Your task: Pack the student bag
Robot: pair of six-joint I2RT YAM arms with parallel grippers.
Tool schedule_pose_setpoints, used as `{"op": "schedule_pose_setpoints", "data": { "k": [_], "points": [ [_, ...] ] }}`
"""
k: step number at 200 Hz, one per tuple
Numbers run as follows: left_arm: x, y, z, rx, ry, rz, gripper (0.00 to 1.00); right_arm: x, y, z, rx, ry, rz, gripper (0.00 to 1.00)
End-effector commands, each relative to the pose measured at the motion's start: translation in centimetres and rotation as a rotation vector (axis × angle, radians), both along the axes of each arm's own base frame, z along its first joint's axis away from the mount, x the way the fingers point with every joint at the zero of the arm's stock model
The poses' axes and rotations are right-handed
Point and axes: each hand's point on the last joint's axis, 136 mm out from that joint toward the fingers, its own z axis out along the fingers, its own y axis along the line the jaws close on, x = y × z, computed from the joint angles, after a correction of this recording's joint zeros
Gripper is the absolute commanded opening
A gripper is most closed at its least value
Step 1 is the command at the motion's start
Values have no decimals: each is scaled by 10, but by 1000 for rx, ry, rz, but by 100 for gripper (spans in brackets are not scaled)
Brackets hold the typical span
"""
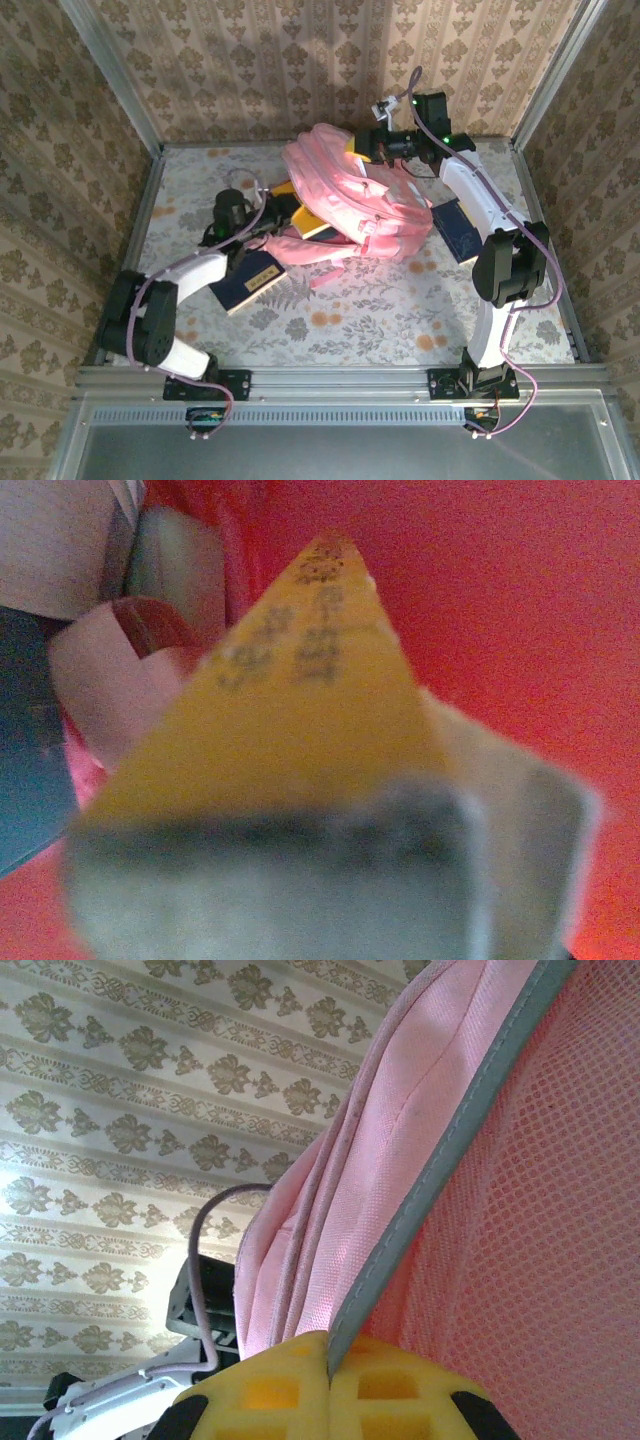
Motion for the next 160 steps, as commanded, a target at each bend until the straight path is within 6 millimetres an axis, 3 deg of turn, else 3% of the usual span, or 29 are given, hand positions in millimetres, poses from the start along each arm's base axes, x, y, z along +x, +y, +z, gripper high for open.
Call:
{"op": "schedule_pose_setpoints", "data": {
  "k": [1,16,58,64,80,99,123,138,160],
  "points": [
    [18,-26,28,-45,-114,-12,0,-25,2,70,102,-204,97,0],
    [23,-59,24,-52,-119,-46,0,-26,4,71,108,-205,102,0],
    [47,-118,14,-32,-129,-98,0,-28,9,65,106,-199,106,0],
    [50,-124,11,-16,-129,-104,5,-28,9,64,103,-198,102,0],
    [55,-132,4,21,-124,-109,31,-26,6,60,82,-200,80,0],
    [56,-128,0,60,-119,-106,58,-25,3,52,41,-206,55,0],
    [45,-113,1,106,-128,-104,76,-19,-8,45,-14,-219,0,0],
    [34,-99,1,129,-130,-103,82,-14,-18,39,-57,-225,-47,0],
    [19,-74,-2,162,-119,-84,84,-10,-28,31,-111,-237,-91,0]
  ]
}}
